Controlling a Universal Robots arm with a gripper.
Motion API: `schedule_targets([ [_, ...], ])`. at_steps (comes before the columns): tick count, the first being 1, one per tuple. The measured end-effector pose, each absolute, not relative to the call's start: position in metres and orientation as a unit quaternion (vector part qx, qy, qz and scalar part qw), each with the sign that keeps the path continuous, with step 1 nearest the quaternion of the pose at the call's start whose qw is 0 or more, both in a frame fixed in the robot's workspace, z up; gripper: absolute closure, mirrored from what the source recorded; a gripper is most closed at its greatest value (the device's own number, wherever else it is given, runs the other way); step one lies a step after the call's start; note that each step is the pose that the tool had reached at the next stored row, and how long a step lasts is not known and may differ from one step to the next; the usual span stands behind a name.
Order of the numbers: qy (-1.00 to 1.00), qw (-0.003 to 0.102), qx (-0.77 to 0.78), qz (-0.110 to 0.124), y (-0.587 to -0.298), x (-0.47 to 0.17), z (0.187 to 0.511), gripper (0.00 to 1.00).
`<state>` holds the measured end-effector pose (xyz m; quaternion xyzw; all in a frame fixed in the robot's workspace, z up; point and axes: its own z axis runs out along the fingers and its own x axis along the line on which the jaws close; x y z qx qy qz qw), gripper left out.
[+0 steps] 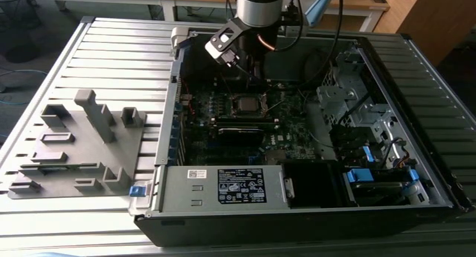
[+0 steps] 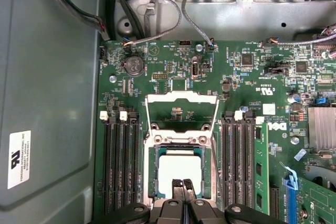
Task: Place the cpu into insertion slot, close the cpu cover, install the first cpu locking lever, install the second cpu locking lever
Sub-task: 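Close the cpu cover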
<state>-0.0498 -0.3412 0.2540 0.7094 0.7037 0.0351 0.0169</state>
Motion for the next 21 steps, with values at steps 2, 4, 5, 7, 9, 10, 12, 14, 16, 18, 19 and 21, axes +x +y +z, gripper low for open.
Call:
schedule_targets([
  [2,0.704,0.017,0.709,0.035,-0.3412,-0.0498,0.2547,0.89],
  [4,0.704,0.017,0.709,0.035,-0.3412,-0.0498,0.2551,0.89],
  [5,0.704,0.017,0.709,0.035,-0.3412,-0.0498,0.2581,0.89],
  [7,0.704,0.017,0.709,0.035,-0.3412,-0.0498,0.2609,0.89],
  [9,0.704,0.017,0.709,0.035,-0.3412,-0.0498,0.2606,0.89],
  [10,0.704,0.017,0.709,0.035,-0.3412,-0.0498,0.2602,0.89],
  [12,0.704,0.017,0.709,0.035,-0.3412,-0.0498,0.2599,0.89],
  [14,0.704,0.017,0.709,0.035,-0.3412,-0.0498,0.2597,0.89],
  [16,0.704,0.017,0.709,0.035,-0.3412,-0.0498,0.2597,0.89],
  [18,0.704,0.017,0.709,0.035,-0.3412,-0.0498,0.2597,0.89],
  [19,0.704,0.017,0.709,0.035,-0.3412,-0.0498,0.2596,0.89],
  [21,0.704,0.017,0.709,0.035,-0.3412,-0.0494,0.2596,0.89],
])
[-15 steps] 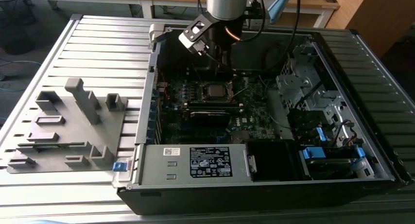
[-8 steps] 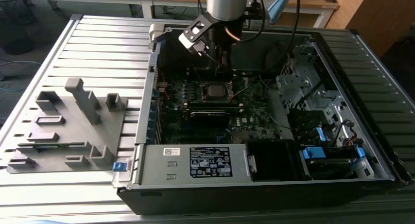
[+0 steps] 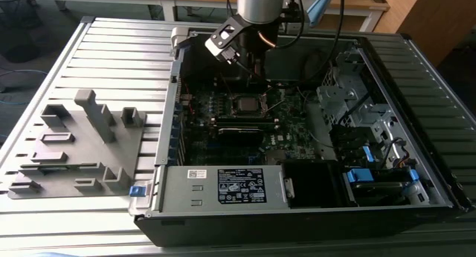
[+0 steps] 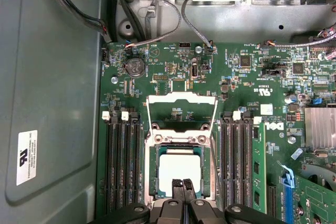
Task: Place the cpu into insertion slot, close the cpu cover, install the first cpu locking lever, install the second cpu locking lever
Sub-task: 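Close the cpu cover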
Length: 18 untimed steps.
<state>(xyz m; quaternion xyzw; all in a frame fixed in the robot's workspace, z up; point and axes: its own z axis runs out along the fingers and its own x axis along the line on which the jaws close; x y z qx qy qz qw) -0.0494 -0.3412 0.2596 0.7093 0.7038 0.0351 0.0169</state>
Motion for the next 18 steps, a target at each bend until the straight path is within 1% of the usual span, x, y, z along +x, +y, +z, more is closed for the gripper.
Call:
schedule_targets([
  [18,0.704,0.017,0.709,0.035,-0.341,-0.029,0.260,0.89],
])
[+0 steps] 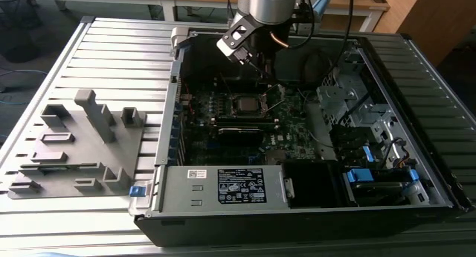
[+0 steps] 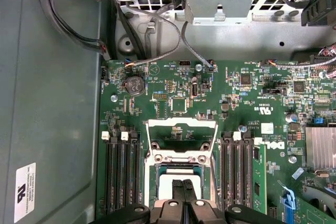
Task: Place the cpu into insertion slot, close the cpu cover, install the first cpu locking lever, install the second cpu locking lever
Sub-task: 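Close the cpu cover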
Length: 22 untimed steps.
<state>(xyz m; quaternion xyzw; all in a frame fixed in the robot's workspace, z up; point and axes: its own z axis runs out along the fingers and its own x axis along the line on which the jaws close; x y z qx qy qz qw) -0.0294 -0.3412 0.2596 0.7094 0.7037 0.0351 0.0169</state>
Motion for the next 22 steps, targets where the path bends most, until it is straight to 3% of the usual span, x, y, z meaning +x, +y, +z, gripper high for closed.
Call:
schedule_targets([
  [22,0.704,0.017,0.709,0.035,-0.3412,-0.0202,0.2611,0.89],
])
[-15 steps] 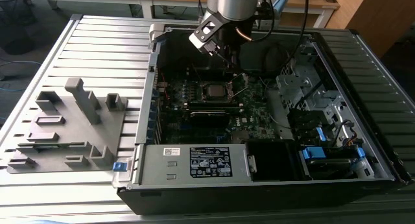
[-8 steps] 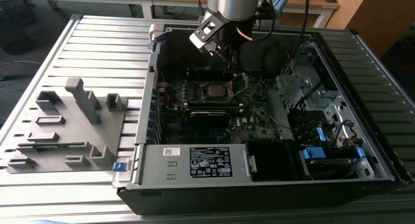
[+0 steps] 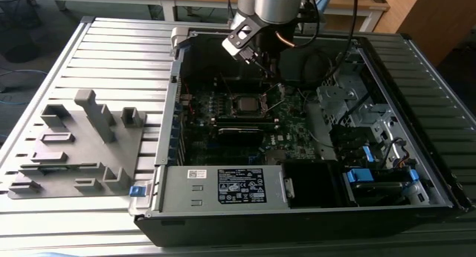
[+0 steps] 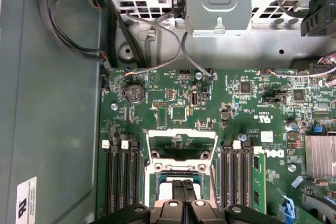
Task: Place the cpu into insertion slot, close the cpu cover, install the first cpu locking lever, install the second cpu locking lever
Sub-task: 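Close the cpu cover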
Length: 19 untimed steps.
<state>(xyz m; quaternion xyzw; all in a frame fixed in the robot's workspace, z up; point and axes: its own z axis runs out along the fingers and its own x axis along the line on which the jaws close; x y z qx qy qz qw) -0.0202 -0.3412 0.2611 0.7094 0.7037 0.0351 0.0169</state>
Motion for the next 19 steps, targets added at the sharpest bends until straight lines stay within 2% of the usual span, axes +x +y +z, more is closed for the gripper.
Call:
schedule_targets([
  [19,0.704,0.017,0.709,0.035,-0.3412,-0.0173,0.2611,0.89],
])
